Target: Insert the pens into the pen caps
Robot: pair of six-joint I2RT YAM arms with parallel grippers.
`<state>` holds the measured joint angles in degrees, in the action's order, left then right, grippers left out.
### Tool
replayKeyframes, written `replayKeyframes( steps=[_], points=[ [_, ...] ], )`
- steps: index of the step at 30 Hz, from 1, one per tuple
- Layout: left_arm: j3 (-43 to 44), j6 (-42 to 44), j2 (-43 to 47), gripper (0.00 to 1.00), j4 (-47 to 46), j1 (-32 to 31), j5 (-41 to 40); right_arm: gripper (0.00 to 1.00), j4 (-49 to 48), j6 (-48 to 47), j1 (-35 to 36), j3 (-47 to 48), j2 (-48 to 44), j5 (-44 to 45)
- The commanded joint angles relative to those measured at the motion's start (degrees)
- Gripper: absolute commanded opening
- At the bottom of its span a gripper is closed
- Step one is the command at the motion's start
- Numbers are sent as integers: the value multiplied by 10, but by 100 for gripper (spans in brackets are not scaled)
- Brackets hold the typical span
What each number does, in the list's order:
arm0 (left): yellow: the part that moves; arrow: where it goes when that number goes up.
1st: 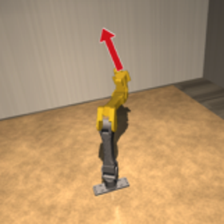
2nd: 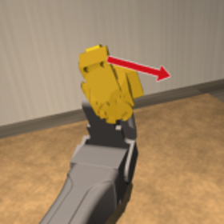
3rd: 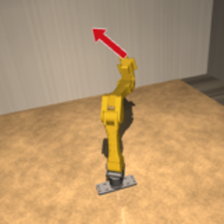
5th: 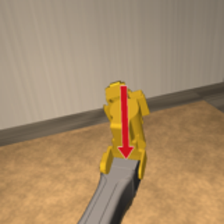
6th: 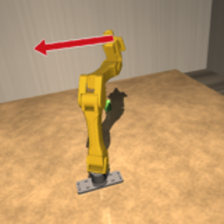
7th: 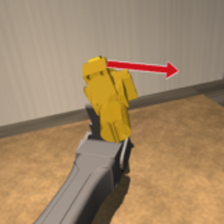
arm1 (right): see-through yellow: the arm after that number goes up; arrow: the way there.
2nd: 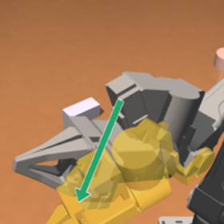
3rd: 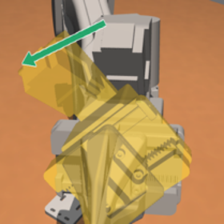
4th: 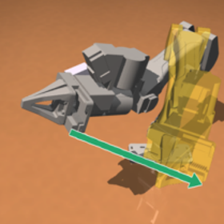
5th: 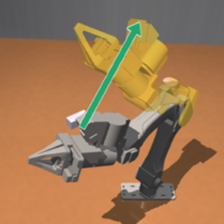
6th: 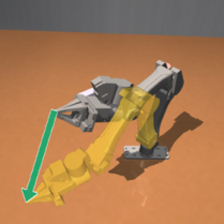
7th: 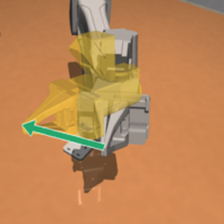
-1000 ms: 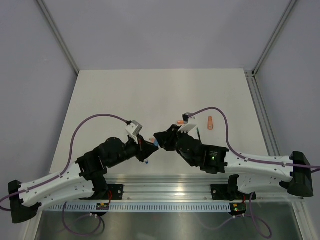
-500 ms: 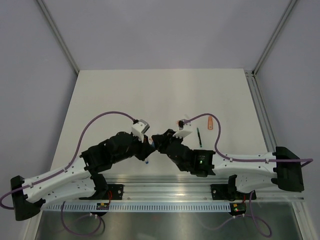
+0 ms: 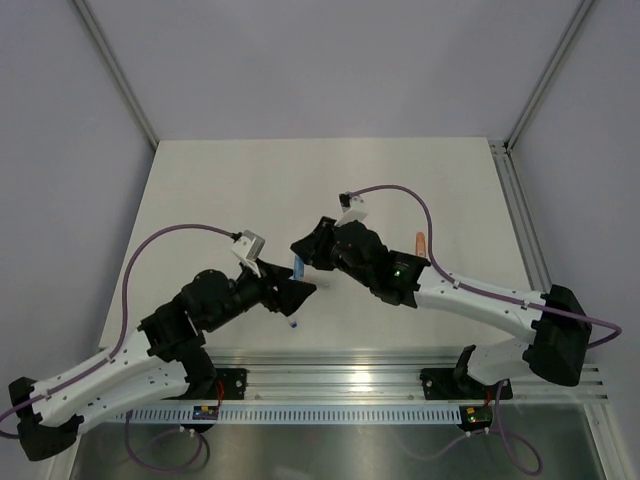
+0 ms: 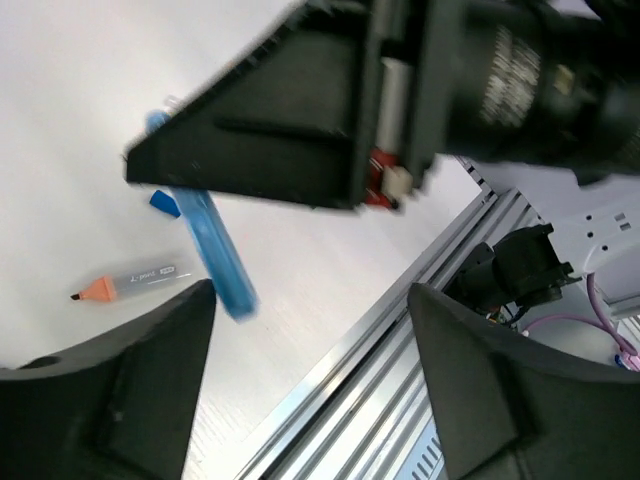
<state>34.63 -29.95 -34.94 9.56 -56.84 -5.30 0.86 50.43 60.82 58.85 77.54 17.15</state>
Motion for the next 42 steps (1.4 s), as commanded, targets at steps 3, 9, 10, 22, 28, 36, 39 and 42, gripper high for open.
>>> replayKeyframes(
  steps=[3,9,10,22,28,36,39,42],
  points=[
    [6,-12,53,99,47,-6,-3,0,7,-42,-83,68,73,-86],
    [34,-12,155,99,190,-6,-45,0,37,-84,-140,150,179,-114],
    [42,-9,166,99,204,-6,-52,0,47,-96,-145,164,194,-110],
    [72,38,217,99,290,-5,-60,4,196,-136,-187,371,425,-49],
    [64,39,226,99,288,-4,-47,9,233,-127,-192,413,470,-33],
    [62,39,233,99,290,-4,-46,29,259,-122,-194,441,510,-41],
    [62,39,235,99,290,-5,-47,35,262,-124,-196,441,513,-41],
    [61,39,235,99,290,-5,-49,38,263,-129,-199,441,511,-44]
  ],
)
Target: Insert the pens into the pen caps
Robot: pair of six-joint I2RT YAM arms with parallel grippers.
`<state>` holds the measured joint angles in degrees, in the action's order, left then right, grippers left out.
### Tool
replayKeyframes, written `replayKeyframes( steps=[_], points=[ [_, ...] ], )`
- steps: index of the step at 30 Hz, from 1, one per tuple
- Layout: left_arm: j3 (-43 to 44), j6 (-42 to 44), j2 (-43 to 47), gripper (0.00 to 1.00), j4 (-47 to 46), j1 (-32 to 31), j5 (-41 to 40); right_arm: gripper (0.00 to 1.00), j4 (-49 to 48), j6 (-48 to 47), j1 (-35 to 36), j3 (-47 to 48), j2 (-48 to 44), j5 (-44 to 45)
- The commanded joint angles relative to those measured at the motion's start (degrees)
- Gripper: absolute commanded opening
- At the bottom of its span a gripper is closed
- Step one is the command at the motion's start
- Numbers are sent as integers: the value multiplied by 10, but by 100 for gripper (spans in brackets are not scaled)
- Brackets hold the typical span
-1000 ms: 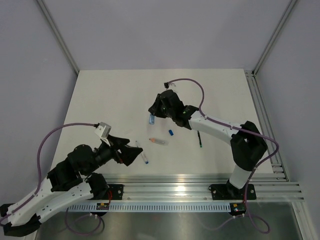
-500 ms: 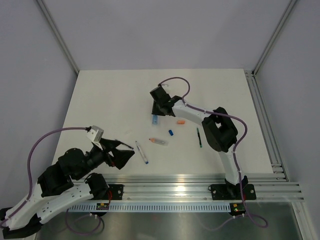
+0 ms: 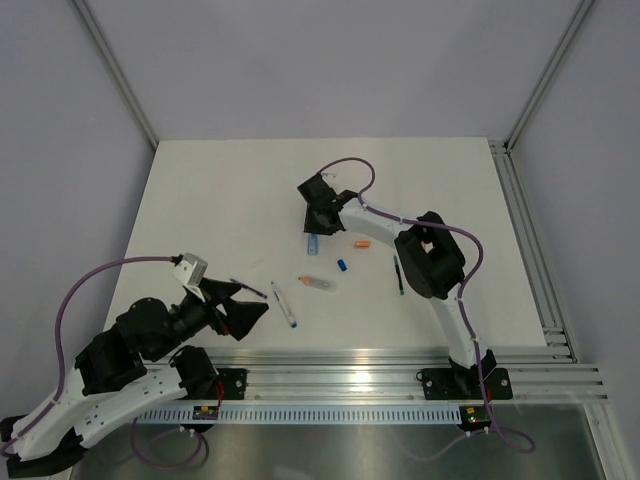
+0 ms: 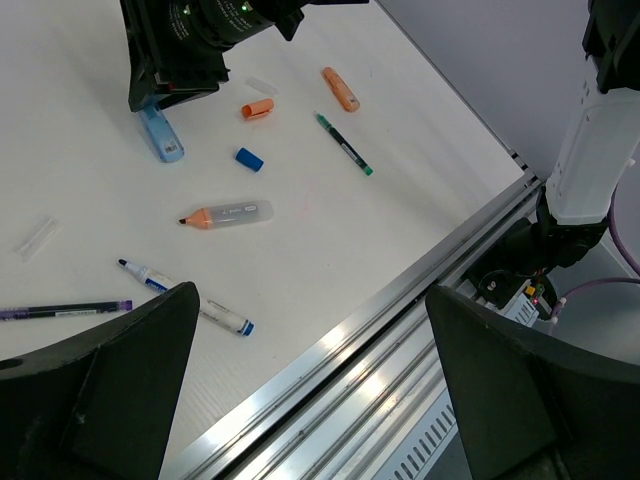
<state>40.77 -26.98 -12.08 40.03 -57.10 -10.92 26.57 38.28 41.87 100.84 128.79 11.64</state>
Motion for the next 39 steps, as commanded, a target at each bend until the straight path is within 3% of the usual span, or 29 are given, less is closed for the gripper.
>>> replayKeyframes(
  steps=[1,9,16,22,25,26,30,39],
  points=[
    [0,11,6,99,-14,-2,7,39,6,-9,-12,20,-3,9],
    [1,7,-1,99,-10,-2,-5,50,-9,-37,-18,7,-52,-23],
    [3,2,-8,99,-4,-1,-26,50,-86,-157,1,-142,-214,-157],
    [8,7,-22,99,-2,5,-38,51,-67,-271,59,-267,-289,-158],
    [9,12,-34,99,-2,11,-38,54,-64,-310,64,-290,-288,-185],
    [11,14,-44,99,-2,13,-38,61,-57,-320,64,-289,-284,-191],
    [13,10,-58,99,6,19,-58,72,-21,-377,64,-257,-255,-225],
    [14,8,-59,99,8,32,-73,70,10,-403,64,-205,-178,-215]
  ],
)
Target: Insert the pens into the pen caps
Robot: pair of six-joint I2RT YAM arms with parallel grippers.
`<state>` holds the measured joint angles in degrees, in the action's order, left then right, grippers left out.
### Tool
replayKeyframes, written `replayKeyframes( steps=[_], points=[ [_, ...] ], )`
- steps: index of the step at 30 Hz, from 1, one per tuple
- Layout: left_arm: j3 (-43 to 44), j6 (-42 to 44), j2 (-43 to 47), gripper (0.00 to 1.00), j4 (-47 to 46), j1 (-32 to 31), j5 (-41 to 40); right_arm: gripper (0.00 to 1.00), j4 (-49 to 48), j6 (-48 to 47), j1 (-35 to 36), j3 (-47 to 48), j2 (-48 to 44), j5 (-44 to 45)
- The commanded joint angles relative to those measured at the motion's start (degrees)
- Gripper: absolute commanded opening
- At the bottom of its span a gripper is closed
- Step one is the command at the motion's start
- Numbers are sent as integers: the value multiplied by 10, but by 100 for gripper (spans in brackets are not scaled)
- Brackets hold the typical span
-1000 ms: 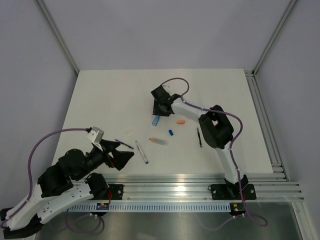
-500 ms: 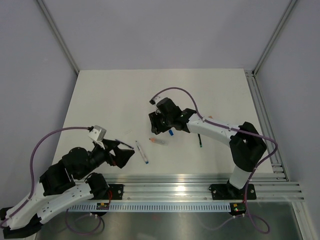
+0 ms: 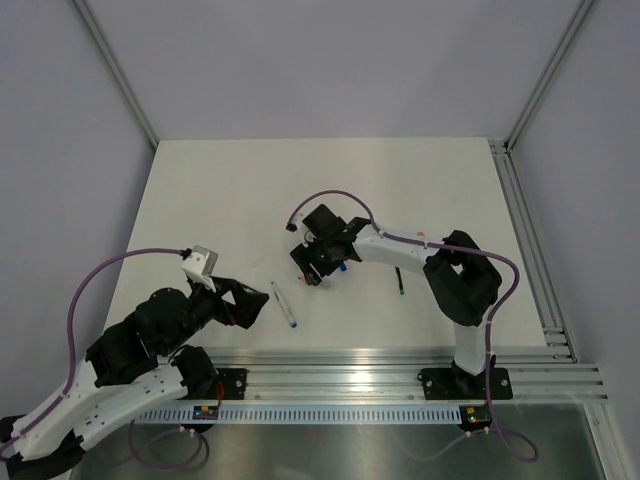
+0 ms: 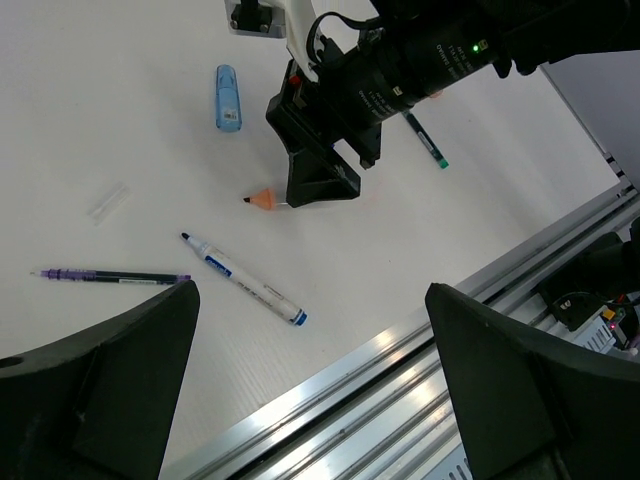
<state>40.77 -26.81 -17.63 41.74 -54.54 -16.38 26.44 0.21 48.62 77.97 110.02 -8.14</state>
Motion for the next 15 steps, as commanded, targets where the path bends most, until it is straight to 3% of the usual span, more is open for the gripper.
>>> replayKeyframes(
  steps=[1,5,8,15],
  points=[
    [14,7,-4,99,-10,9,-17,68,11,-20,-1,24,17,-16],
    [12,10,-3,99,-15,16,-7,66,2,-10,9,35,36,7],
    [12,10,-7,99,-15,18,-1,58,-6,-6,10,35,45,17],
    [11,10,-4,99,-17,24,7,54,-4,15,26,39,69,55]
  ],
)
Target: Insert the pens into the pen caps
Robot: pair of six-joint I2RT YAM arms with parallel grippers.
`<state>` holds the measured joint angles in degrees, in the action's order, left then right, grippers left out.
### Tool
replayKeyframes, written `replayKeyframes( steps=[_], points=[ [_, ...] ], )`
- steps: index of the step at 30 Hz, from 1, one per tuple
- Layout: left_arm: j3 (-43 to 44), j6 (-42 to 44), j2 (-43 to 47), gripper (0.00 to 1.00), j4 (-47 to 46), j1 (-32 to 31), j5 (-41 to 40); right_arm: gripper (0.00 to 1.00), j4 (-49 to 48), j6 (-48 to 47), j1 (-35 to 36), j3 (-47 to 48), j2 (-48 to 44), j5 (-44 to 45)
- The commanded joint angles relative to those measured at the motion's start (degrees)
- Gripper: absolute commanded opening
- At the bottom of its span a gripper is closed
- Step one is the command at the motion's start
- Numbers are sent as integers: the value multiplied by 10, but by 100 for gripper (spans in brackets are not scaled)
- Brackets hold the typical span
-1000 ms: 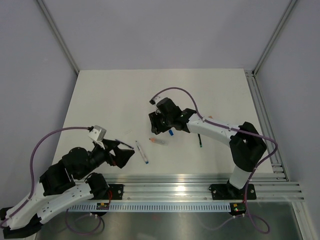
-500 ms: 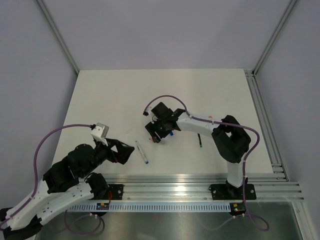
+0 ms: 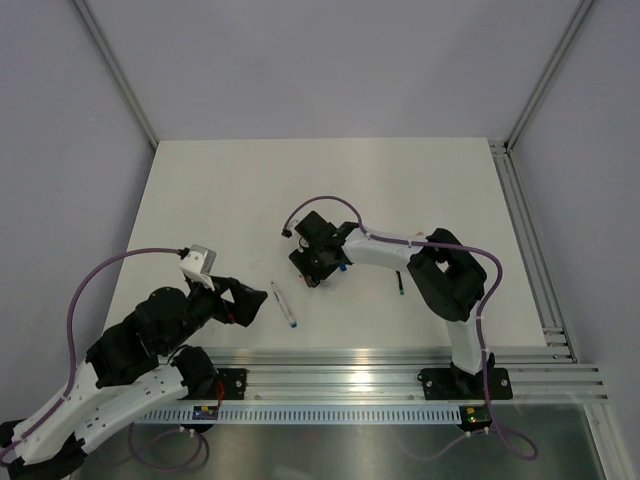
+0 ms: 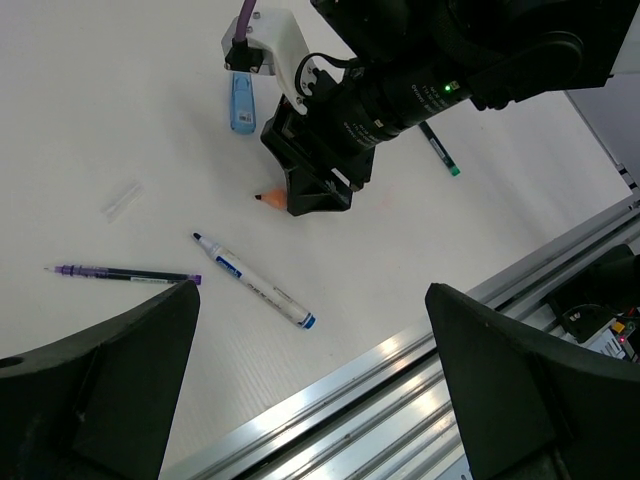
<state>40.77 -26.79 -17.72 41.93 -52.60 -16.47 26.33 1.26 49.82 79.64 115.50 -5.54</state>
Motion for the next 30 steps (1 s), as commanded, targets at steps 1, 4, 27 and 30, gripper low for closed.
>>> replayKeyframes(
  steps=[1,4,27,30],
  points=[
    [12,11,-3,99,-20,7,10,52,-2,7,16,25,18,34],
    [9,13,4,99,-26,12,15,50,-3,14,25,22,22,47],
    [-46,-49,-33,96,-126,30,126,16,-145,298,61,-120,-258,177],
    [-82,-94,-55,91,-193,30,138,16,-173,344,71,-163,-316,203]
  ],
)
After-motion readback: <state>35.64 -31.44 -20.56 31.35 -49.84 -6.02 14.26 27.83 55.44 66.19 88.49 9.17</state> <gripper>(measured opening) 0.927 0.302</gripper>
